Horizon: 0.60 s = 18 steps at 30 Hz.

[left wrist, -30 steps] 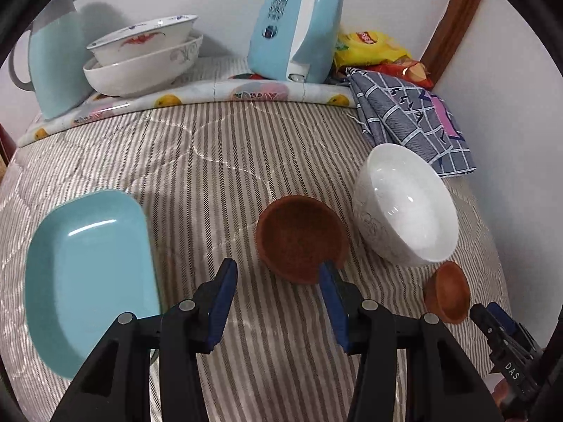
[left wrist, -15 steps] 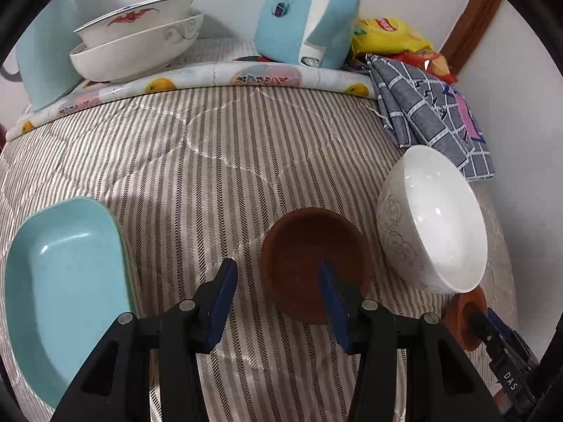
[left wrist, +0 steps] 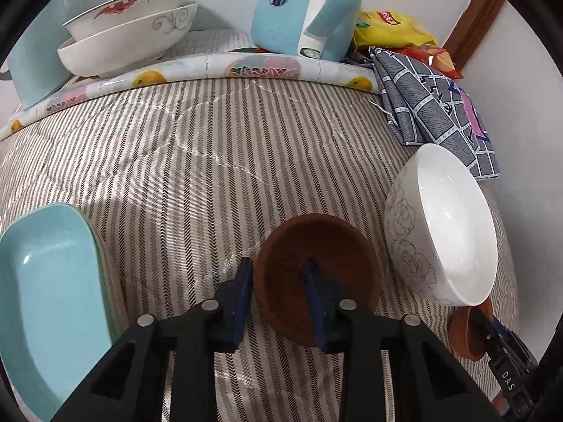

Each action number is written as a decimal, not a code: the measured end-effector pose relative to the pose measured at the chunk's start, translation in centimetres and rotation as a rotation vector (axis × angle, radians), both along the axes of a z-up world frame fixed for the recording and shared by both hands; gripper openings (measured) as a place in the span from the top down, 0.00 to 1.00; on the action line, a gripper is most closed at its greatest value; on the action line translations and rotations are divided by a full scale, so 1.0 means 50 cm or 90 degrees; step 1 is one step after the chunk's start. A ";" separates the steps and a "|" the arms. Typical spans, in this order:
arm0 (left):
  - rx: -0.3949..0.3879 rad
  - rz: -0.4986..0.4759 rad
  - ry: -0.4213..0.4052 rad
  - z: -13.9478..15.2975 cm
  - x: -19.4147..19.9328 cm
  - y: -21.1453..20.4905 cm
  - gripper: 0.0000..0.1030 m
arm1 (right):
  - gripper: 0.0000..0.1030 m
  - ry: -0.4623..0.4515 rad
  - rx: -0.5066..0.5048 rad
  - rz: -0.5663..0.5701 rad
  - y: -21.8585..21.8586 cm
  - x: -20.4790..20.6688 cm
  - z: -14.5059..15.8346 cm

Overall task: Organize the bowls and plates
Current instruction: 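Close the left gripper on one brown bowl rim while the right gripper grasps the other, then carry the right gripper's brown bowl into the white bowl while the left holds its bowl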

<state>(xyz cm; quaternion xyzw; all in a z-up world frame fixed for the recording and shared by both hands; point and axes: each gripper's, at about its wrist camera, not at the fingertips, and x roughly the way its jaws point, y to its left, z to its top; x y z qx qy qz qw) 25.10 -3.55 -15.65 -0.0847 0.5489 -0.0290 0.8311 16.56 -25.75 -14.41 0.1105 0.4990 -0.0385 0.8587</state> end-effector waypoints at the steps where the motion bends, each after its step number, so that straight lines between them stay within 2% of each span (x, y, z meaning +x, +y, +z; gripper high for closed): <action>1: 0.001 -0.001 0.000 -0.001 0.002 -0.001 0.78 | 0.78 -0.001 0.000 0.002 0.001 0.001 -0.001; 4: 0.011 -0.003 -0.008 0.001 0.004 -0.004 0.84 | 0.87 -0.004 0.005 0.012 0.008 0.003 -0.001; 8: 0.015 -0.011 -0.022 0.015 0.000 -0.005 0.90 | 0.88 -0.009 -0.007 0.015 0.017 0.001 0.002; 18: -0.002 -0.021 -0.035 0.032 -0.020 -0.008 0.92 | 0.92 -0.033 -0.010 0.019 0.026 -0.012 0.018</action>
